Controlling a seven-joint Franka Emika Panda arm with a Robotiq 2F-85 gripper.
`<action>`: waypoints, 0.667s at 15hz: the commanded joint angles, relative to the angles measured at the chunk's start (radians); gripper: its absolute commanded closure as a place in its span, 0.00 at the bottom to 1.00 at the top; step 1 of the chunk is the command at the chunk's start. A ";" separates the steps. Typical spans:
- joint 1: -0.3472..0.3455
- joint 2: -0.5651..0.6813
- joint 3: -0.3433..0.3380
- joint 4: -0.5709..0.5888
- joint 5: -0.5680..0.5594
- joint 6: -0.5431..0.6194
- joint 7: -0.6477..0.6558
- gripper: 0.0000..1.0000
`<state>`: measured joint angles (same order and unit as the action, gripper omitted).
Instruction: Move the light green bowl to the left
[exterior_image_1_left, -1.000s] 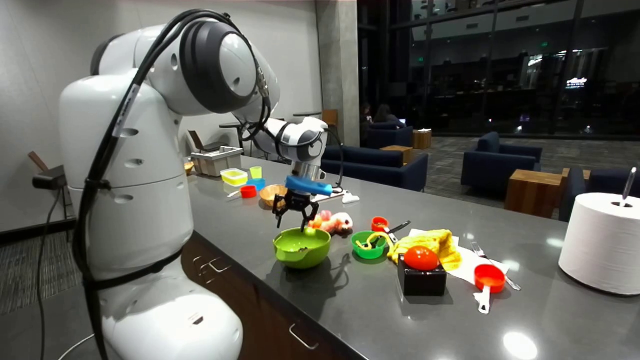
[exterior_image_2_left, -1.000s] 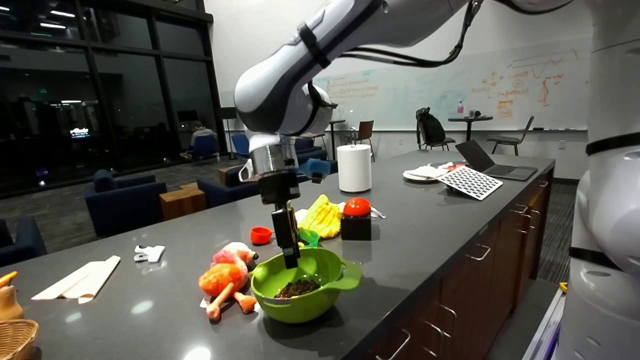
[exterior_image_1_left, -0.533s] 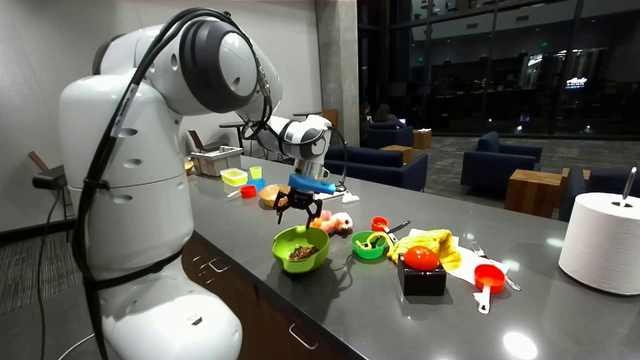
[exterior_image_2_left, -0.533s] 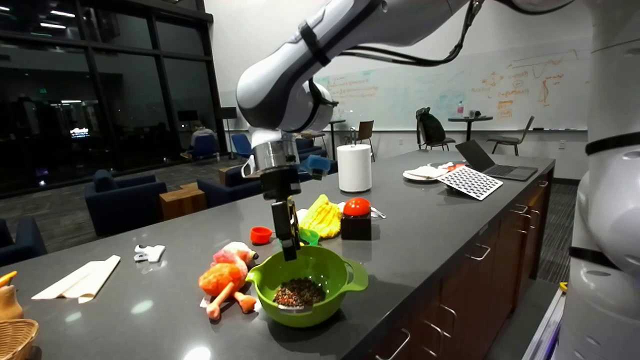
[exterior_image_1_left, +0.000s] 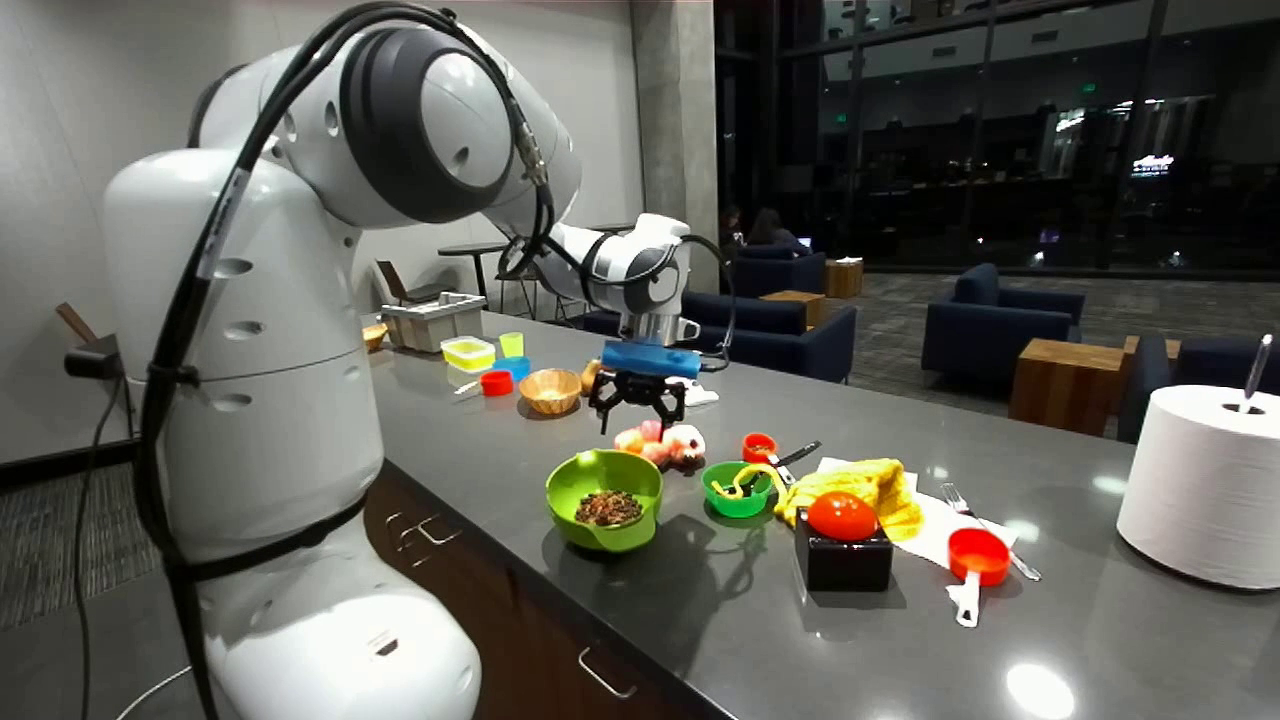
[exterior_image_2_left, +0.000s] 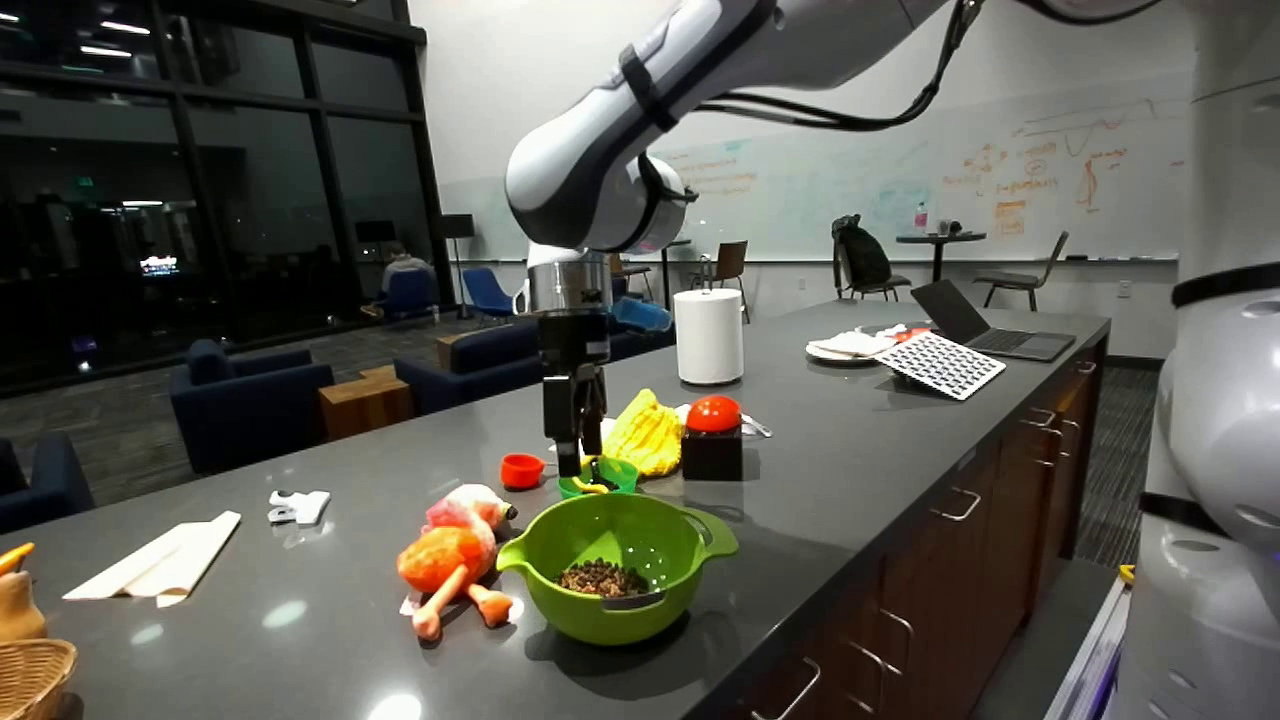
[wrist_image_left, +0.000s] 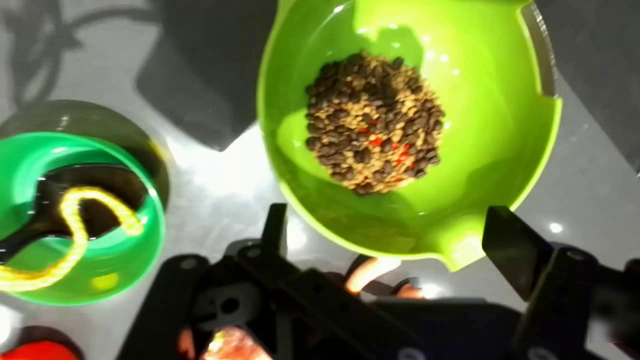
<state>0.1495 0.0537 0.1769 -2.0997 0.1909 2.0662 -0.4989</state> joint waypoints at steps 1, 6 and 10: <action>-0.020 -0.054 -0.033 -0.053 -0.108 0.112 0.121 0.00; -0.055 -0.066 -0.085 -0.084 -0.382 0.181 0.342 0.00; -0.086 -0.107 -0.120 -0.087 -0.413 0.164 0.498 0.00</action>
<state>0.0821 0.0159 0.0753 -2.1514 -0.2089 2.2320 -0.1035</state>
